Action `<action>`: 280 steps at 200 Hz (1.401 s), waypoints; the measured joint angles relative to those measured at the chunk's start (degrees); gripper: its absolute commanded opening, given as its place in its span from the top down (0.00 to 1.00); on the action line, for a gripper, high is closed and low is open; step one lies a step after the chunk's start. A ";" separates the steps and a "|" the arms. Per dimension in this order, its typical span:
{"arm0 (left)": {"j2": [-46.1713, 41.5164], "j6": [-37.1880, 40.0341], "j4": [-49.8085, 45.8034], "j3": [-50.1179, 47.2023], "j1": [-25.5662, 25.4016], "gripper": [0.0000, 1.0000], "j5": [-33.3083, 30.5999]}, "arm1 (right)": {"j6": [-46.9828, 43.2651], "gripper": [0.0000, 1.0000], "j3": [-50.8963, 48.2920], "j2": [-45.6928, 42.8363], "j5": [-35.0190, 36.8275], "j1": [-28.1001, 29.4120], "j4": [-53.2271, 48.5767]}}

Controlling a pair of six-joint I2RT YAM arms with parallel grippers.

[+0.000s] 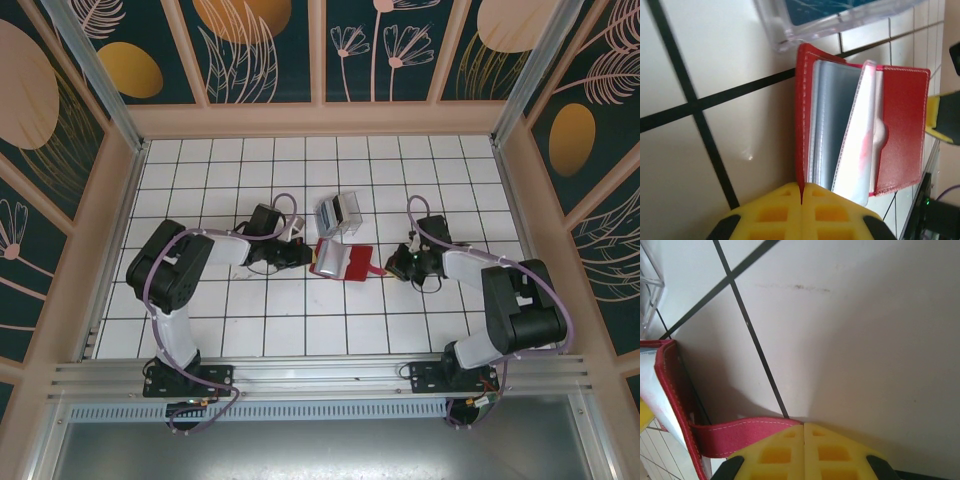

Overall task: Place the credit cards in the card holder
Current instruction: Open the card holder at the center of the table, then flip over the card slot in the card holder.

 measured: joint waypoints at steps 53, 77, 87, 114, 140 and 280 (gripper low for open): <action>-4.94 -1.53 0.02 -0.94 -0.02 1.00 -1.70 | -2.62 0.68 0.92 -2.23 2.62 1.44 -1.55; -9.81 -3.54 0.81 -3.30 0.00 1.00 -3.21 | -4.63 0.65 1.05 -10.58 6.54 1.66 -4.90; -11.17 -4.76 1.16 -4.35 0.00 1.00 -3.41 | -4.83 0.64 1.40 -13.90 6.56 1.62 -5.46; -11.50 -7.61 2.75 -5.70 0.00 1.00 -3.58 | -3.17 0.54 2.38 -17.53 2.86 3.78 -2.29; -11.17 -9.62 4.26 -6.12 0.00 1.00 -2.64 | -1.44 0.40 6.03 -12.24 0.68 12.46 0.76; -7.32 -15.10 13.46 -7.30 0.00 1.00 2.27 | 2.14 0.20 12.26 11.69 -5.29 19.58 11.06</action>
